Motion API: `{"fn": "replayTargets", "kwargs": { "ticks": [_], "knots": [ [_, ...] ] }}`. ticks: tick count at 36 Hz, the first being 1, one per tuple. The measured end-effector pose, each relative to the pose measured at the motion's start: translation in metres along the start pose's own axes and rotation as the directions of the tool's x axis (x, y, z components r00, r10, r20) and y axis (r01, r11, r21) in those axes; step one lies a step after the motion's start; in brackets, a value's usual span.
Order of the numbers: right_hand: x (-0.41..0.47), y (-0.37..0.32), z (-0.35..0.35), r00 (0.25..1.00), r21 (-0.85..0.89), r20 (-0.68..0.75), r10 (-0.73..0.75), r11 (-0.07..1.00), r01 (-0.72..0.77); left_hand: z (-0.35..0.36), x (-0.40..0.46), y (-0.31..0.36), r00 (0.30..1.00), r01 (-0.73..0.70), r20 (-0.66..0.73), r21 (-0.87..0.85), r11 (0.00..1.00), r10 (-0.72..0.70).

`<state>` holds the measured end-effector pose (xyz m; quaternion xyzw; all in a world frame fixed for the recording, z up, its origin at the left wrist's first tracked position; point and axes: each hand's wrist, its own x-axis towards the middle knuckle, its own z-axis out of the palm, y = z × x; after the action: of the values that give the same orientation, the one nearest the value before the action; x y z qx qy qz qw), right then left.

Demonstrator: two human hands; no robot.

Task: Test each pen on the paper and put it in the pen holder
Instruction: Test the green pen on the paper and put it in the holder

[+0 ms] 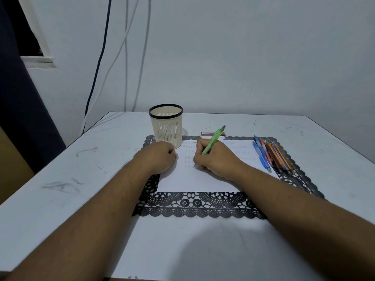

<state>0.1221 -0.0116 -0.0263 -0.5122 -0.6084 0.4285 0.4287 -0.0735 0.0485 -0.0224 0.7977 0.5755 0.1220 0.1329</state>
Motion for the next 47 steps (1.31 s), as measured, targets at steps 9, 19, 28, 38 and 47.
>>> {"fn": "replayTargets", "kwargs": {
  "ticks": [9, 19, 28, 38, 47],
  "knots": [
    [0.0013, -0.0018, 0.0021, 1.0, -0.01, -0.013, -0.014, 1.0, 0.013, -0.0013, 0.0002, 0.0005, 1.0, -0.001, -0.008, 0.003, 1.0, 0.001],
    [-0.0015, -0.0033, 0.0019, 1.0, -0.034, 0.014, -0.005, 0.999, 0.006, -0.0004, 0.001, -0.0004, 1.0, 0.0, -0.007, 0.017, 1.0, 0.0],
    [-0.0039, -0.0033, -0.0034, 0.998, 0.028, -0.057, 0.021, 0.999, -0.02, 0.0003, 0.0009, 0.0009, 1.0, 0.0, -0.006, 0.015, 1.0, 0.0],
    [-0.0021, -0.0045, -0.0006, 0.997, -0.044, -0.078, 0.013, 0.999, -0.017, -0.001, 0.0009, 0.0005, 1.0, 0.004, -0.001, 0.015, 1.0, -0.004],
    [-0.0046, -0.0026, -0.002, 0.999, -0.063, -0.049, -0.002, 0.998, -0.002, 0.0007, 0.0002, -0.0002, 1.0, 0.005, -0.002, 0.015, 1.0, -0.005]
  ]
}}
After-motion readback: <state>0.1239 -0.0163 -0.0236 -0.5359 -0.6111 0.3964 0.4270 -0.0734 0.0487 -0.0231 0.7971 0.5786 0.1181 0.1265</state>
